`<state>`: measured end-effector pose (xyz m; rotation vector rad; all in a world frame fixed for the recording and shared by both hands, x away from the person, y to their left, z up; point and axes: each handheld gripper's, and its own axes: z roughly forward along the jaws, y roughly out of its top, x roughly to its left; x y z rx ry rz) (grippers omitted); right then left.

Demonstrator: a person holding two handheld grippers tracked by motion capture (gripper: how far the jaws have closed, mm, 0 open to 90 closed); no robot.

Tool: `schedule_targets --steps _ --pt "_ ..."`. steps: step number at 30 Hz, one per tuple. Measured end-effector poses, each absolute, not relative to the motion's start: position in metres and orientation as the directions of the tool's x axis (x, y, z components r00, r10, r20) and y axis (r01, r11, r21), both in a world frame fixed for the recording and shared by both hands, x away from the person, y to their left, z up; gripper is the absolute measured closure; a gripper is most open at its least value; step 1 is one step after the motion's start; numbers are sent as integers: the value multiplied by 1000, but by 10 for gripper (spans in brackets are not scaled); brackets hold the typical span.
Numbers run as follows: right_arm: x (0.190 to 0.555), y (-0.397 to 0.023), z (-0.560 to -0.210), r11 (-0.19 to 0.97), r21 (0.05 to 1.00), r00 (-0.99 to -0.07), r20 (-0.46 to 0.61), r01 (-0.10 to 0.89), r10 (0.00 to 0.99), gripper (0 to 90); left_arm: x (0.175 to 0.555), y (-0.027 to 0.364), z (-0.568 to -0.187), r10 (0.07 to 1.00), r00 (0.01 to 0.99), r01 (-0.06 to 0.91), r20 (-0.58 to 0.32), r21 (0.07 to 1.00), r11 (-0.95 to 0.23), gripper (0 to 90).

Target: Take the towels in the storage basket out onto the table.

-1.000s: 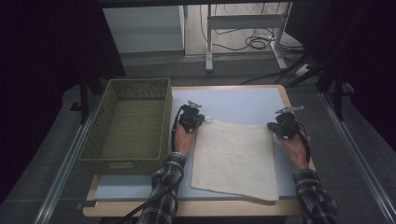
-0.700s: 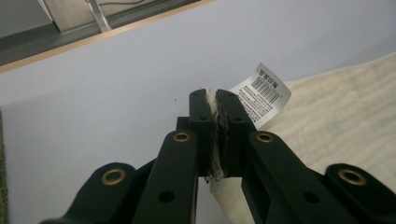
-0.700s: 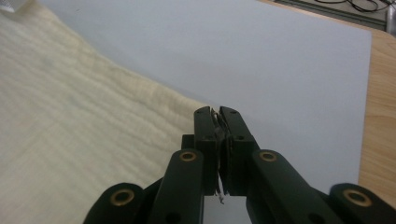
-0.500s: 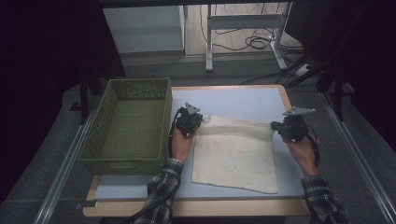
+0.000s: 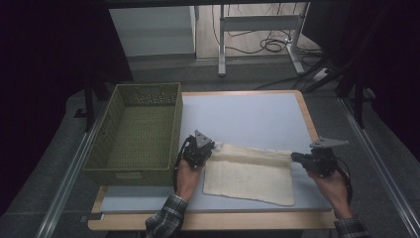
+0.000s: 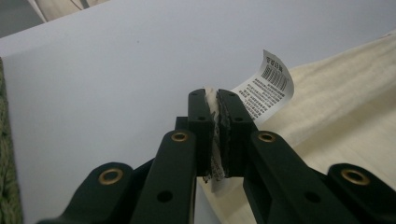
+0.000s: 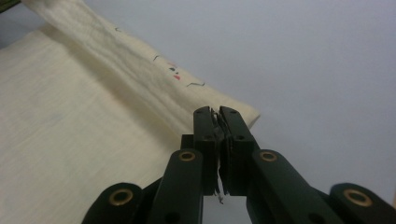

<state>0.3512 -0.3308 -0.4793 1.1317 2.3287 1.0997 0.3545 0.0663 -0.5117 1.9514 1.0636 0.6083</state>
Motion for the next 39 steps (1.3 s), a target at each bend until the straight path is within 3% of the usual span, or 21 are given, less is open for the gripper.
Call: schedule_targets --steps 12,29,33,39 --pt "298 -334 -490 417 753 -680 54 509 731 859 309 77 -514 793 608 439 -18 841 -318 844" --pt "258 -334 -506 418 756 -721 102 504 686 849 271 93 -525 732 676 446 -79 836 -321 826" --pt "252 -334 -509 418 755 -727 112 505 677 839 264 98 -528 714 691 473 -114 818 -328 780" --pt "238 -341 -511 407 752 -726 136 518 674 761 247 111 -530 716 686 504 -128 794 -341 542"
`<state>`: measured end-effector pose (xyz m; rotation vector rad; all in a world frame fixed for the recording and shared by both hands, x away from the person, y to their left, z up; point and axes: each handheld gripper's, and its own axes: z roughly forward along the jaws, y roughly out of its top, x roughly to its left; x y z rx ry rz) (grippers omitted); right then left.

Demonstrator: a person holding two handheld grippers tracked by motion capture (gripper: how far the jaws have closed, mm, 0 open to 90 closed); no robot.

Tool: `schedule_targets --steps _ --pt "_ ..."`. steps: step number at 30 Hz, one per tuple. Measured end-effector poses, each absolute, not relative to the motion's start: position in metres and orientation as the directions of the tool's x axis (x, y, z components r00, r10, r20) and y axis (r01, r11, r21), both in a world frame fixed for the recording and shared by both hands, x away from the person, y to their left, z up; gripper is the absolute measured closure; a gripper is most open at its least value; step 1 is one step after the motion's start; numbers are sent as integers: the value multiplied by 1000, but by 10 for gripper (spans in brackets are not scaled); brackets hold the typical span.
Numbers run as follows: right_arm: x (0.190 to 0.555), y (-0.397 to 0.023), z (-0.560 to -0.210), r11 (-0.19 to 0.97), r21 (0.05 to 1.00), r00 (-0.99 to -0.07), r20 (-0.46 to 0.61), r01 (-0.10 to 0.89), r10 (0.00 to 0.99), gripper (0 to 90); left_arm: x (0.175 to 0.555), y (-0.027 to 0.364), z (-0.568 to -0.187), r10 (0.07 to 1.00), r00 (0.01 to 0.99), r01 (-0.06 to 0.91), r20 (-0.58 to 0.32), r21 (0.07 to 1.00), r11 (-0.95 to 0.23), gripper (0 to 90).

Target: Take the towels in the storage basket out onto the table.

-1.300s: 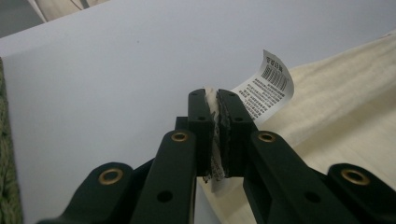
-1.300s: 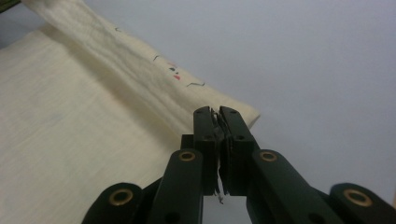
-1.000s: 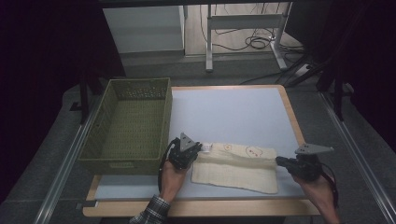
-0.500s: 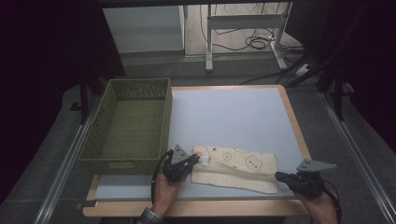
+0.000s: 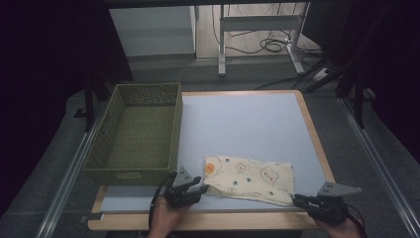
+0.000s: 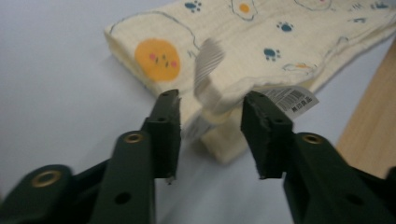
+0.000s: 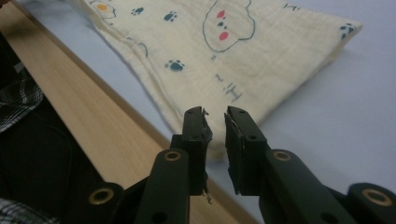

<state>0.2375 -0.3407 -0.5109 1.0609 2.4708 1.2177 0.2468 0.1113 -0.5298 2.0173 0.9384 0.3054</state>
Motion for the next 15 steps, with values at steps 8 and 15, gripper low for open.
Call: schedule_targets --steps 8,15 --pt "233 -354 -500 380 767 -697 119 517 707 736 232 128 -525 737 662 526 -136 784 -329 482" --pt "258 -347 -496 362 774 -668 103 519 737 751 253 110 -522 743 657 517 -125 793 -324 568"
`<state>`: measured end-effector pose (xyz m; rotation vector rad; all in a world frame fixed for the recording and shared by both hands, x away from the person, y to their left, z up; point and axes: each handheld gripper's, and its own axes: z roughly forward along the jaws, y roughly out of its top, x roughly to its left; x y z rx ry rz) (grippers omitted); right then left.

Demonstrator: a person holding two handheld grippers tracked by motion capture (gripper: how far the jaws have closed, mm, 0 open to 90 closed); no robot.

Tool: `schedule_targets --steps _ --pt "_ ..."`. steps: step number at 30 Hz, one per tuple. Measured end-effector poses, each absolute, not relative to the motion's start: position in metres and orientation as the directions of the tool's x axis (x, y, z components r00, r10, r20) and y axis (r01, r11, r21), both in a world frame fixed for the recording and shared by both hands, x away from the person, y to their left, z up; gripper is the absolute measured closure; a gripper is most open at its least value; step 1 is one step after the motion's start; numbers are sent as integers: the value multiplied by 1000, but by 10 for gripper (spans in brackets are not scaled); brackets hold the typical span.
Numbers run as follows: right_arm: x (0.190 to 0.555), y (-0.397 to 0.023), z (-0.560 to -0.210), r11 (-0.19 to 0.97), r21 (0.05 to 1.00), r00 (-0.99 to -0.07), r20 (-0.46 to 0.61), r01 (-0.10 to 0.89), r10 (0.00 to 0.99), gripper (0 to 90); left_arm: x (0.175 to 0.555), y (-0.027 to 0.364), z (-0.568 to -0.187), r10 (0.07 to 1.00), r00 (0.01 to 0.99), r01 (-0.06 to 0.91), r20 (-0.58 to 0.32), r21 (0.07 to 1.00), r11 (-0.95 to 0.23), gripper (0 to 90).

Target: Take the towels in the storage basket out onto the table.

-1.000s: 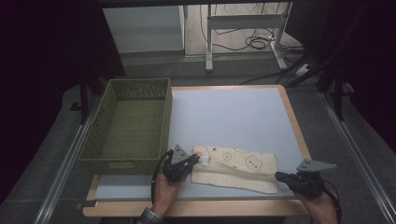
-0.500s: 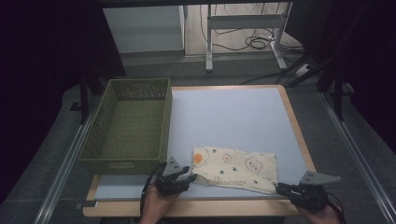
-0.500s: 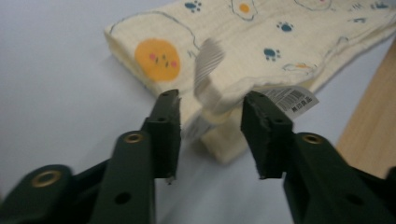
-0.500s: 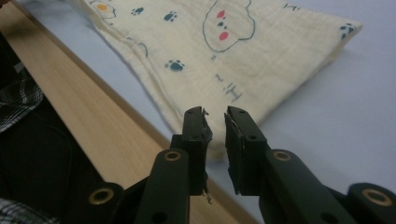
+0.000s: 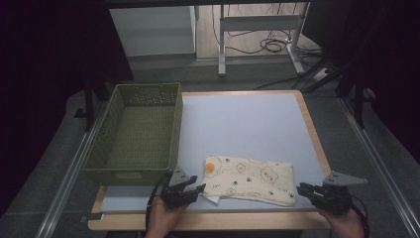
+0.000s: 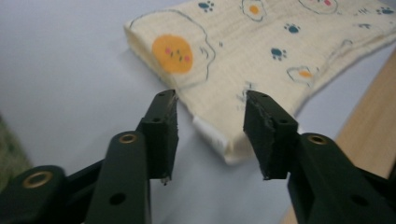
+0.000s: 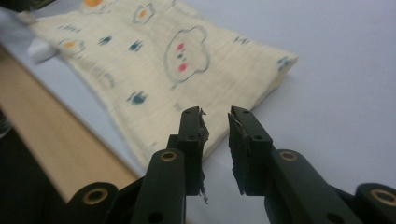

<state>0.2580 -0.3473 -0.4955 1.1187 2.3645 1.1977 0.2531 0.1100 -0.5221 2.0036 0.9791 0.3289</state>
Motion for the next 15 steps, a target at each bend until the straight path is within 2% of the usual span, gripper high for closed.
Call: schedule_targets --steps 3,7,12,15 --pt "274 -343 -495 366 771 -656 88 522 750 762 269 99 -518 748 652 506 -128 808 -302 625" --pt "295 -337 -494 373 768 -635 57 521 770 764 294 84 -509 756 645 501 -113 809 -307 652" --pt "325 -329 -493 374 762 -604 29 529 796 745 329 70 -508 797 602 512 -52 791 -335 648" --pt "340 -327 -499 367 747 -587 39 554 808 713 349 67 -517 821 569 540 -41 772 -336 609"
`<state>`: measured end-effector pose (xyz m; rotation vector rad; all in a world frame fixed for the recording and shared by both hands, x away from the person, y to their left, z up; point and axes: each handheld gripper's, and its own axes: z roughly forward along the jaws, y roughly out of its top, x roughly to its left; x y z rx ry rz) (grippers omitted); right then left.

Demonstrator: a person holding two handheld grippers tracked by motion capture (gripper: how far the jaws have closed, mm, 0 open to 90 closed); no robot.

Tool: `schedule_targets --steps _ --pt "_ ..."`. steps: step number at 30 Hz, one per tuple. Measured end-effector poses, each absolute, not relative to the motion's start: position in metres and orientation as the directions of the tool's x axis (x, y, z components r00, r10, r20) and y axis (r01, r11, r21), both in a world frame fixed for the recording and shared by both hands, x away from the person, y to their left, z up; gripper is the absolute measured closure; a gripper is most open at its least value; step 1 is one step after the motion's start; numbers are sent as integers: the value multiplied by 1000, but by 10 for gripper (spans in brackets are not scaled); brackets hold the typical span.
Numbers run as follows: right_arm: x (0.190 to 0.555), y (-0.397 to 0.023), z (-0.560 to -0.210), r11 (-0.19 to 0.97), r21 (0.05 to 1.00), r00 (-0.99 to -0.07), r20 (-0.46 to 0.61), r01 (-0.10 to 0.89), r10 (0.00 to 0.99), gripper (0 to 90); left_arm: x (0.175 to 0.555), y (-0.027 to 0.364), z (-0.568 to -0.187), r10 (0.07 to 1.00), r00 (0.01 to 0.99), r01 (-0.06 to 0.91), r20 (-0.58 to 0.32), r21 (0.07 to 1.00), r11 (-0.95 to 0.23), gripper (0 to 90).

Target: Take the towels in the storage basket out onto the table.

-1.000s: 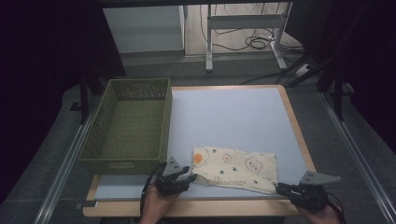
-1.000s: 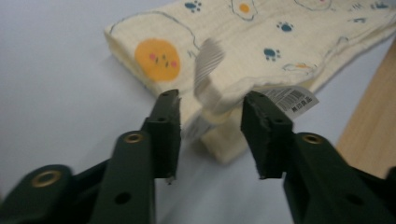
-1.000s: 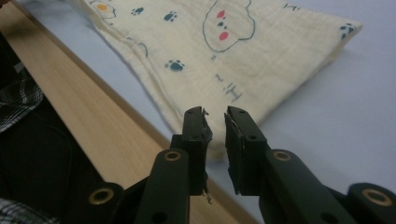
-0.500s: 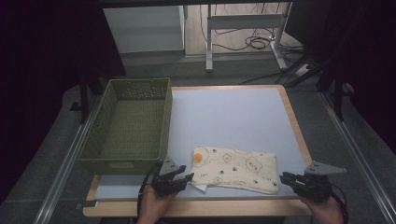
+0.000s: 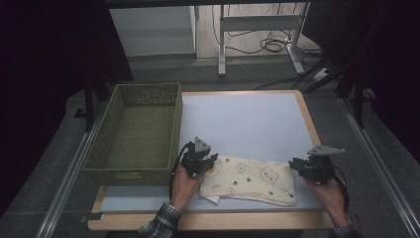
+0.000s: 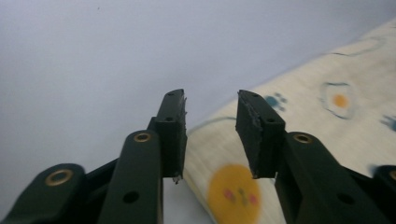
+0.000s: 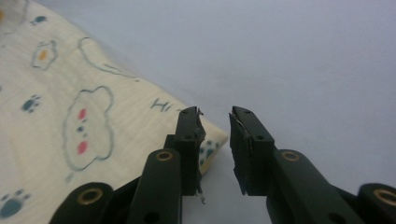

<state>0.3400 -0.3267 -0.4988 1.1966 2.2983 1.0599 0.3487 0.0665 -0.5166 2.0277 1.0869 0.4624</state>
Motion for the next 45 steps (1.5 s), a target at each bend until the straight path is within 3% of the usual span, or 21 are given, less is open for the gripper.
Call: schedule_targets --steps 5,8,10,12,15,18,30,41,45 --pt "353 -322 -513 386 720 -592 42 576 805 652 361 67 -531 837 547 574 -29 740 -350 529" --pt "353 -319 -518 413 705 -602 25 577 798 697 364 68 -537 840 541 594 -35 723 -353 531" --pt "352 -319 -518 411 701 -610 43 582 791 777 364 69 -538 834 545 610 -90 725 -321 581" --pt "351 -317 -516 429 693 -622 35 579 782 856 364 68 -537 822 561 613 -99 718 -331 694" --pt "351 -317 -511 447 688 -625 11 572 781 867 361 64 -533 807 584 606 -88 709 -361 849" --pt "354 -321 -505 431 700 -612 12 569 791 870 365 64 -530 811 579 598 -83 719 -353 869" --pt "404 -325 -502 377 718 -553 13 584 833 872 413 55 -525 831 556 570 -29 741 -355 872" --pt "408 -323 -497 370 730 -547 6 574 837 864 417 57 -522 827 560 565 -52 754 -336 864" --pt "404 -322 -496 355 736 -541 18 576 841 785 413 54 -515 818 574 548 -42 762 -346 704"
